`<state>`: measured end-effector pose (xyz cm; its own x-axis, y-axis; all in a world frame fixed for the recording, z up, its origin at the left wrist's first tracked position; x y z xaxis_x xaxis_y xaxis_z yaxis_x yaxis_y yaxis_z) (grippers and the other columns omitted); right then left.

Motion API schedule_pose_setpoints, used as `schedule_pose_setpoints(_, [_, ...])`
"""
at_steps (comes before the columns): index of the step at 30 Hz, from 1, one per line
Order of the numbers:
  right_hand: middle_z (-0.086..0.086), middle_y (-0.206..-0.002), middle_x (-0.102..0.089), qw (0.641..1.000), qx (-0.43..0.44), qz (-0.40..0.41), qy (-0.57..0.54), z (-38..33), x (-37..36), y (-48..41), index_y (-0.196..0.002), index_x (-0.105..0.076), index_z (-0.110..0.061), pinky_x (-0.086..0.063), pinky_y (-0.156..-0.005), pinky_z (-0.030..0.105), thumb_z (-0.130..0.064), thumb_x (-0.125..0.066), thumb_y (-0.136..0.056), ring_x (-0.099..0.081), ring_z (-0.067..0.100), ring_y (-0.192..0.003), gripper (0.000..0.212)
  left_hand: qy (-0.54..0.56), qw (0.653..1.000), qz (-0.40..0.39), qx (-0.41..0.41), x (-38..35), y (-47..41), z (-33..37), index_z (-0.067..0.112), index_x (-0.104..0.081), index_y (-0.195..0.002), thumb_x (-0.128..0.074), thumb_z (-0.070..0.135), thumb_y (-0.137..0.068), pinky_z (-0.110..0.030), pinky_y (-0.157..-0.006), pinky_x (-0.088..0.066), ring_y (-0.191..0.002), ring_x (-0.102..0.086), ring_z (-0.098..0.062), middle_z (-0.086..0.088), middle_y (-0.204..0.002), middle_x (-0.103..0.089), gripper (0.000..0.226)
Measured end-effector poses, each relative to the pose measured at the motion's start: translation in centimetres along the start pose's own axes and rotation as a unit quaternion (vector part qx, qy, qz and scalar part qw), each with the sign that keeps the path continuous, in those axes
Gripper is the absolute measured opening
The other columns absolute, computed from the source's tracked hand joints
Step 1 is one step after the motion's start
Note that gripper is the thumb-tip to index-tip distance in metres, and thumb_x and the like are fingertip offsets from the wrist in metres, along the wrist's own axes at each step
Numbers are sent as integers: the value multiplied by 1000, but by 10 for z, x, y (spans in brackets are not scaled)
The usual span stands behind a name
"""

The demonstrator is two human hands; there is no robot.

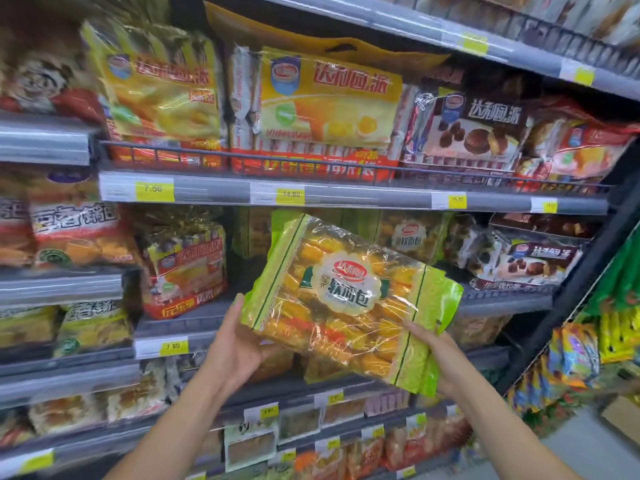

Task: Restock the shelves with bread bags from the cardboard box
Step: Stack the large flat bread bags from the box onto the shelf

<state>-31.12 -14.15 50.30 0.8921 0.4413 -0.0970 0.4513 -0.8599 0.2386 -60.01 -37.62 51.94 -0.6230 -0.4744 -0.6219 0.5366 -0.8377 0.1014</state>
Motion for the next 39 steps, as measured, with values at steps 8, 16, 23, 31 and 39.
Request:
schedule_pose_setpoints(8, [-4, -100, -58, 996, 28, -81, 19, -80, -69, 8, -120, -48, -20, -43, -68, 24, -20, -73, -92, -58, 12, -88, 38, -319, 947, 25, -40, 11, -4, 40, 28, -60, -126, -87, 60, -68, -35, -78, -62, -108, -67, -8, 10, -128, -68, 72])
schedule_pose_setpoints(16, [0, -137, -60, 980, 34, -172, 96, -86, -97, -108, -134, -55, -19, -39, -111, 44, -55, -95, -51, -52, 22, -127, 98, -460, 874, 132, -85, 13, -52, 68, 19, -52, -140, -75, 53, -84, -36, -108, -44, -130, -54, -15, 12, -136, -57, 69])
schedule_pose_setpoints(23, [11, -165, -26, 972, 17, -169, 164, -96, -117, -183, -157, -30, -11, -18, -122, 51, -50, -80, -78, -23, 30, -152, 101, -509, 831, 220, -39, 6, -102, 67, 5, -50, -135, -69, 22, -96, -26, -88, -36, -107, -47, -16, -7, -126, -55, 46])
schedule_pose_setpoints(31, [7, -169, -13, 963, 55, -201, 168, -102, -143, -232, -160, 11, -23, -18, -122, 53, -62, -84, -67, -17, 29, -154, 139, -504, 799, 327, 17, 28, -150, 54, 0, -65, -111, -63, 5, -93, -31, -73, -50, -78, -55, -20, -10, -92, -65, 20])
schedule_pose_setpoints(39, [9, -168, -16, 973, 67, -152, 160, -103, -160, -269, -162, -4, -12, -28, -118, 42, -45, -78, -85, -24, 29, -152, 111, -517, 804, 290, -56, 39, -214, 60, 11, -62, -108, -71, 2, -89, -26, -76, -53, -94, -64, -23, 1, -98, -72, 23])
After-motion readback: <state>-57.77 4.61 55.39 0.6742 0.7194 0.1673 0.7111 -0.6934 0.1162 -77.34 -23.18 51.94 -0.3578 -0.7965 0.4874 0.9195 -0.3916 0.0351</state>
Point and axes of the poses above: each hand's wrist, its own y-axis away from the middle knuckle, its own x-axis out of the back of the hand, z = x × y, the point moved 6 cm from there along -y, towards the middle knuckle
